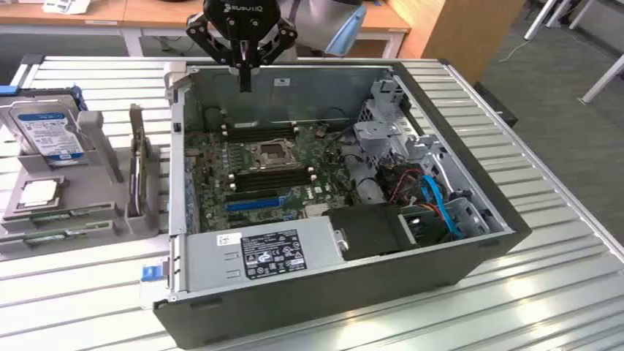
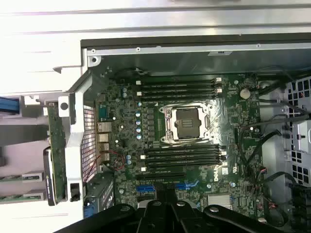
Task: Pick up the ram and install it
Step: 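Reach for the ram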
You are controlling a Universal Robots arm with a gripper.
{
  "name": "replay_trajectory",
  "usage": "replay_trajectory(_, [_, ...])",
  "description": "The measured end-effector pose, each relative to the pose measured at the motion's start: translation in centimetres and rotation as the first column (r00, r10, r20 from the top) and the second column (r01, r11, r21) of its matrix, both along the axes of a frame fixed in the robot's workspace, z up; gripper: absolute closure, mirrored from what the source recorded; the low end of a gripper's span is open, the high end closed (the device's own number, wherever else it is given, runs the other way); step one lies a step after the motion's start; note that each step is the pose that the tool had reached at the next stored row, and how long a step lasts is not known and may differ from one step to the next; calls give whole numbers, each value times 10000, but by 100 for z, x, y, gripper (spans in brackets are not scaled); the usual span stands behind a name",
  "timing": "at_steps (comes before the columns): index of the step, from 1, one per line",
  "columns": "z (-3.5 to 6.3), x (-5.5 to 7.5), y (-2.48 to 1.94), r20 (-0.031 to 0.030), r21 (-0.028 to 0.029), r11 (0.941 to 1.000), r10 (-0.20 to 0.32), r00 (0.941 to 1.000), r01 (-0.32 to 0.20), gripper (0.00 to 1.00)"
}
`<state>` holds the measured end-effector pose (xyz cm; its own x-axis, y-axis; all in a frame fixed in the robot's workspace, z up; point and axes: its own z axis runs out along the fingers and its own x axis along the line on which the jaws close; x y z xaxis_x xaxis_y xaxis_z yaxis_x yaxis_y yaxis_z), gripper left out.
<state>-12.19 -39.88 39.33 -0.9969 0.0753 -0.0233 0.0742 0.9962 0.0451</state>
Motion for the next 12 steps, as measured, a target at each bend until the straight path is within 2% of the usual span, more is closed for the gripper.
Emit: replay_trajectory(12, [0,-1,0,0,0,10000,0,10000,0,90])
